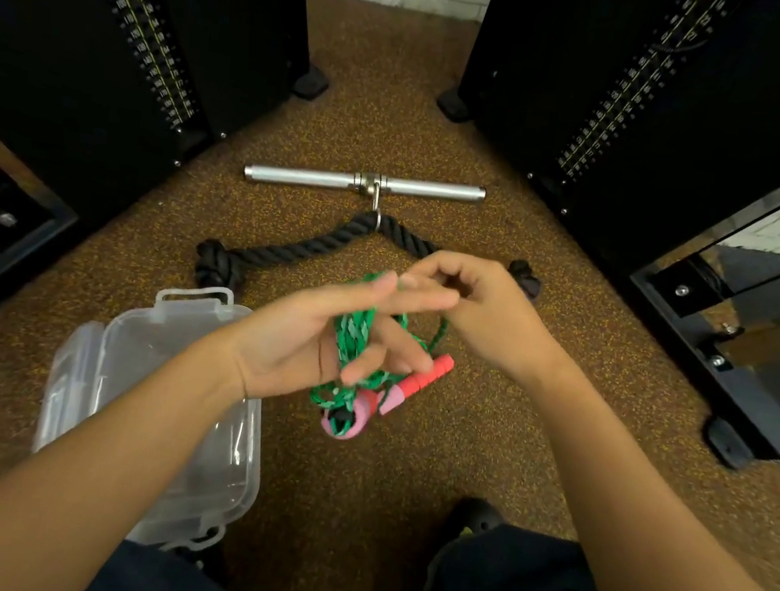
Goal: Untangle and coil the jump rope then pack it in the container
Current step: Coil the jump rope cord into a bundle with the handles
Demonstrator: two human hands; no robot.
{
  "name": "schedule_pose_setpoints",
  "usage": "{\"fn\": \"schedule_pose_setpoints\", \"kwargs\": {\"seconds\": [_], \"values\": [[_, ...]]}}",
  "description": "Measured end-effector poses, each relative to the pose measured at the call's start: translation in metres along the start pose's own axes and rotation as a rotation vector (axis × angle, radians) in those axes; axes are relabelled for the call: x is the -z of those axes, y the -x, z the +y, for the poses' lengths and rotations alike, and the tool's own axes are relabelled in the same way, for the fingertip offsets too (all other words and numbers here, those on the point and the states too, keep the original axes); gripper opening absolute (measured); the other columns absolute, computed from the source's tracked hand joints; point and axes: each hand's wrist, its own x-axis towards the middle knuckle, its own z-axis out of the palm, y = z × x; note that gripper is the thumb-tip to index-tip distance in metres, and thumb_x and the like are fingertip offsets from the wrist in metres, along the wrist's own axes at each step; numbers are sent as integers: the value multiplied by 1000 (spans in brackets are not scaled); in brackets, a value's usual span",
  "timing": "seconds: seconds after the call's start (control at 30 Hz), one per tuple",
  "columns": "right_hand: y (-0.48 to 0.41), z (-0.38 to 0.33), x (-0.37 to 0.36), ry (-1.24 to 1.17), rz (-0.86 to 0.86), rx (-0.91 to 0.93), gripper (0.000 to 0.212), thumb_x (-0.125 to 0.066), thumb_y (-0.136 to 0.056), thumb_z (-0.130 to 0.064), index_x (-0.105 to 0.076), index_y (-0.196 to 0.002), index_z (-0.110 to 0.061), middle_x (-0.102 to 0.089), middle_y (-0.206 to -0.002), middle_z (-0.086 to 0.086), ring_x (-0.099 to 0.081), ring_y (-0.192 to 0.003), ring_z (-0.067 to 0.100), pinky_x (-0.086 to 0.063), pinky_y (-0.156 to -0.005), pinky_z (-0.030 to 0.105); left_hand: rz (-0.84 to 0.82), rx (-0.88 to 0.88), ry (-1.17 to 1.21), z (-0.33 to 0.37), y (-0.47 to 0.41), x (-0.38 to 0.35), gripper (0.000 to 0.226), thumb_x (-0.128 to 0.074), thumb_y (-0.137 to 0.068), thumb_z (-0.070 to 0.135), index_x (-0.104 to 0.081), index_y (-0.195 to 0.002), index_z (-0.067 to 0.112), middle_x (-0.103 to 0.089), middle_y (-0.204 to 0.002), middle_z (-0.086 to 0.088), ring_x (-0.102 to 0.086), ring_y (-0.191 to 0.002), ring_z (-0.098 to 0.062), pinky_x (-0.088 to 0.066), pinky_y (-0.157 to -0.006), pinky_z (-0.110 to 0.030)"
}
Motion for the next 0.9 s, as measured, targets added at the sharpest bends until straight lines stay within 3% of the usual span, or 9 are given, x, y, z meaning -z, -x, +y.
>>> {"fn": "schedule_pose_setpoints", "kwargs": {"seconds": [0.1, 0.17, 0.23, 0.43, 0.53, 0.63, 0.7, 0.77, 0.9], "values": [[2, 4, -14, 170, -118, -39, 23, -48, -94, -23, -63, -95, -6, -69, -86, 14, -66, -78, 18, -52, -71, 33, -10, -165, 291, 7, 0, 9, 53, -53, -83, 34, -54, -126, 3, -75, -83, -10, -54, -46, -9, -52, -82, -25], [4, 4, -24, 237, -206, -58, 23, -43, -97, -26, -58, -94, -10, -67, -80, 4, -59, -61, -8, -42, -56, 12, 114, -254, 347, 11, 0, 12, 53, -44, -85, 30, -50, -128, 0, -74, -93, -11, -54, -50, -9, -52, -85, -26], [5, 1, -31, 288, -262, -42, 19, -41, -98, -27, -57, -100, -15, -65, -81, -2, -55, -58, -11, -36, -53, 8, 303, -319, 297, 14, -1, 13, 51, -39, -88, 27, -46, -130, 0, -72, -103, -10, -60, -60, -9, -52, -83, -24], [10, -12, -39, 317, -358, 64, 13, -48, -94, -22, -56, -104, -19, -57, -73, 0, -52, -63, 17, -40, -58, 27, 667, -392, -183, 8, -6, 16, 34, -33, -99, 24, -40, -132, 30, -50, -135, 1, -55, -115, -8, -38, -103, -28], [9, -19, -33, 301, -285, 125, 14, -51, -93, -25, -60, -99, -17, -59, -78, -8, -55, -69, 13, -41, -61, 19, 642, -300, -506, 2, -6, 20, 25, -41, -95, 37, -44, -105, 60, -40, -146, 12, -48, -124, -5, -30, -111, -38], [9, -24, -24, 232, -163, 192, 10, -57, -89, -24, -62, -89, -15, -62, -81, -11, -60, -77, 11, -47, -72, 25, 557, -159, -650, -8, -8, 27, 33, -42, -91, 47, -37, -124, 55, -45, -140, 18, -45, -127, -5, -28, -113, -41], [8, -24, -19, 157, -100, 202, 8, -61, -87, -24, -62, -85, -16, -65, -81, -7, -61, -82, 7, -48, -81, 27, 538, -72, -702, -10, -9, 25, 39, -41, -80, 64, -52, -115, 53, -58, -132, 5, -52, -121, -13, -32, -110, -44], [8, -23, -16, 115, -40, 196, 12, -64, -85, -25, -63, -85, -13, -66, -78, 3, -61, -79, 14, -49, -78, 32, 470, 33, -711, -8, -7, 21, 68, -33, -78, 76, -69, -105, 25, -73, -95, -9, -66, -90, -19, -41, -100, -46], [6, -20, -8, -37, 11, 130, 11, -65, -84, -19, -60, -85, -9, -60, -73, -1, -57, -66, 1, -47, -62, 16, 284, 93, -667, -5, -4, 11, 97, -18, -83, 69, -55, -110, -17, -61, -56, -14, -60, -53, -13, -41, -101, -47]]}}
